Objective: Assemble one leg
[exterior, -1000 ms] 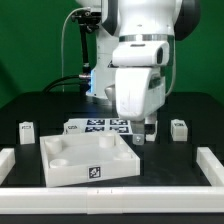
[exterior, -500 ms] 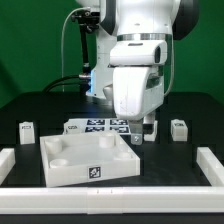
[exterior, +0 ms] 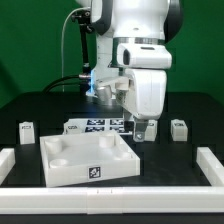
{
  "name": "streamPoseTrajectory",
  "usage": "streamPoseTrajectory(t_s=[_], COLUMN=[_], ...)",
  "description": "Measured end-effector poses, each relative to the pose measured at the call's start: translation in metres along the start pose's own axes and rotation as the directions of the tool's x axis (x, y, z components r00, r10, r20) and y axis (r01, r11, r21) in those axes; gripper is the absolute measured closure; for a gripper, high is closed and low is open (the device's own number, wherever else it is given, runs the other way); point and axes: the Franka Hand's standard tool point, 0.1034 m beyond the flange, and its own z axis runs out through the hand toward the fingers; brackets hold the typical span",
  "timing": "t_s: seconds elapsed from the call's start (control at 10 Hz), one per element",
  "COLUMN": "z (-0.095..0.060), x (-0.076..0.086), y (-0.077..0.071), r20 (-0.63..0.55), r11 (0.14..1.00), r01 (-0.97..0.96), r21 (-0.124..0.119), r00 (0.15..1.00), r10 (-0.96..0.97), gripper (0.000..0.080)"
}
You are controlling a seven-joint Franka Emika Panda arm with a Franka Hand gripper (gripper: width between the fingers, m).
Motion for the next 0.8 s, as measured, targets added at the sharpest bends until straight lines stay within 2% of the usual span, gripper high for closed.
streamPoseTrajectory(t_s=[0.4, 0.5, 0.6, 0.8], z=[0.001, 0.001, 0.002, 0.003], x=[-0.002, -0.01, -0.018, -0.033], y=[-0.001, -0.011, -0.03, -0.065], r20=[0.0, -0.001, -0.006, -0.011], r11=[1.0, 0.998, 0.997, 0.996], r01=[0.011, 0.059, 0.078, 0.067], r21=[0.002, 0.008, 0.019, 0.058], r00=[1.0, 0.998, 0.997, 0.998], r10=[-0.011, -0.059, -0.078, -0.066], gripper=[0.015, 0.015, 0.015, 0.015])
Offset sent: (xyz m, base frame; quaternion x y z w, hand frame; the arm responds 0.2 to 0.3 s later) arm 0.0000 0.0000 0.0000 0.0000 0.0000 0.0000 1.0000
